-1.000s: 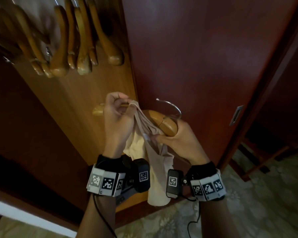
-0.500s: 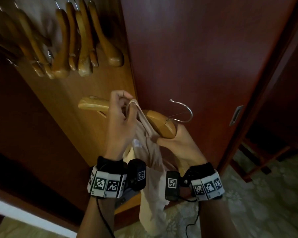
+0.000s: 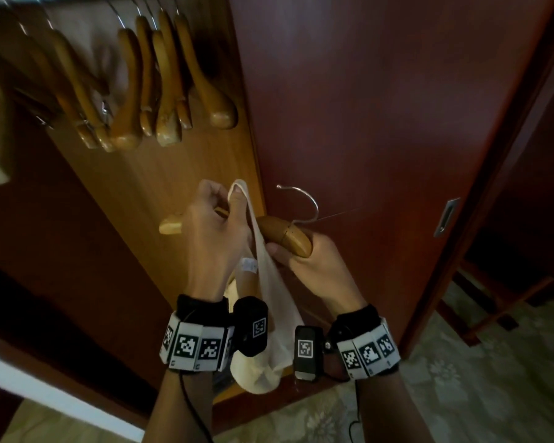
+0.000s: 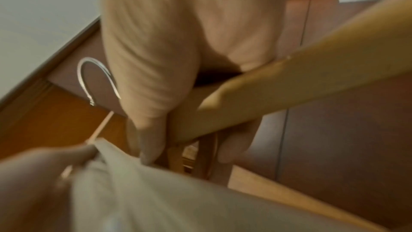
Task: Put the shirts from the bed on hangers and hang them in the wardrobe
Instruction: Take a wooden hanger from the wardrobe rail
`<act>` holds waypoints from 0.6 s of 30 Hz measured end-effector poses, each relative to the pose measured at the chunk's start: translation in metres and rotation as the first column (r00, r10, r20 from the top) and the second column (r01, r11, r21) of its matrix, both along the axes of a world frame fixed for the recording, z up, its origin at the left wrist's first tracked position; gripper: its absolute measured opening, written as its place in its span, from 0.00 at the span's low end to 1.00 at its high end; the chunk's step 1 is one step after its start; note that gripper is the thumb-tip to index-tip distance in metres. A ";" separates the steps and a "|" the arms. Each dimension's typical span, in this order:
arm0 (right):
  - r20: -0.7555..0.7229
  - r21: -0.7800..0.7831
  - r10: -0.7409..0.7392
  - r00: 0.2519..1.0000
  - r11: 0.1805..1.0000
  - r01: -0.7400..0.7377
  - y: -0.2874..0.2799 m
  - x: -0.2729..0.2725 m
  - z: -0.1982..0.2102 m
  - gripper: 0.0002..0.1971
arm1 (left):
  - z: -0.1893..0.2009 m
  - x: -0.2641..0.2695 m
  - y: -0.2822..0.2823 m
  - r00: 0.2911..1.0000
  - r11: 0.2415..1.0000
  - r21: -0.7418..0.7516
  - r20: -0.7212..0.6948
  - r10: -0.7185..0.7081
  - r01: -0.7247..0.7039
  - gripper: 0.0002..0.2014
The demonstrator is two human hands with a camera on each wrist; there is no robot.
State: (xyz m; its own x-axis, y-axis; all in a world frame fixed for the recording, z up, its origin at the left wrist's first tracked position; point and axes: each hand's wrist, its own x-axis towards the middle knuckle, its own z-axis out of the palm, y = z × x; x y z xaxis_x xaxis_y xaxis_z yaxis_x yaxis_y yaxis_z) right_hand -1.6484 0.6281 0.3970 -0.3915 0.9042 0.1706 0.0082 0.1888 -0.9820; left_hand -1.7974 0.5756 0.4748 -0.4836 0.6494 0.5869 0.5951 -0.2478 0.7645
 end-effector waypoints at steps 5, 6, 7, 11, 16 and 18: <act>-0.039 -0.018 -0.027 0.999 0.999 0.027 -0.008 -0.010 0.003 0.24 | -0.008 -0.008 -0.001 0.993 0.994 -0.006 -0.038 0.112 -0.113 0.17; -0.075 -0.002 -0.067 0.995 0.998 0.067 -0.010 -0.013 0.003 0.22 | -0.012 -0.011 0.000 0.990 0.991 -0.005 -0.048 0.134 -0.135 0.16; -0.116 0.015 -0.109 0.987 0.994 0.111 -0.013 -0.016 0.004 0.19 | -0.016 -0.014 0.001 0.988 0.989 -0.001 -0.048 0.148 -0.148 0.15; -0.214 0.011 -0.186 0.959 0.981 0.193 -0.015 -0.014 0.006 0.09 | -0.033 -0.033 0.004 0.975 0.976 -0.014 -0.053 0.215 -0.216 0.14; 0.027 -0.093 -0.104 0.994 0.990 0.106 -0.002 0.001 -0.003 0.02 | -0.053 -0.042 0.008 0.966 0.943 -0.212 -0.041 0.255 -0.258 0.11; 0.103 -0.087 -0.118 0.988 0.988 0.127 -0.001 0.001 -0.009 0.01 | -0.065 -0.045 0.013 0.971 0.923 -0.312 0.011 0.240 -0.225 0.11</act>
State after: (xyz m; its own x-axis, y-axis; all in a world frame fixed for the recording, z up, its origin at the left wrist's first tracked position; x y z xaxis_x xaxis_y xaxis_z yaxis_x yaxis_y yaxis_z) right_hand -1.6471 0.6267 0.3883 -0.2877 0.9564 0.0503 0.1214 0.0885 -0.9886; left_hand -1.8427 0.5888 0.4100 -0.6654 0.6596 0.3495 0.5685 0.1445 0.8099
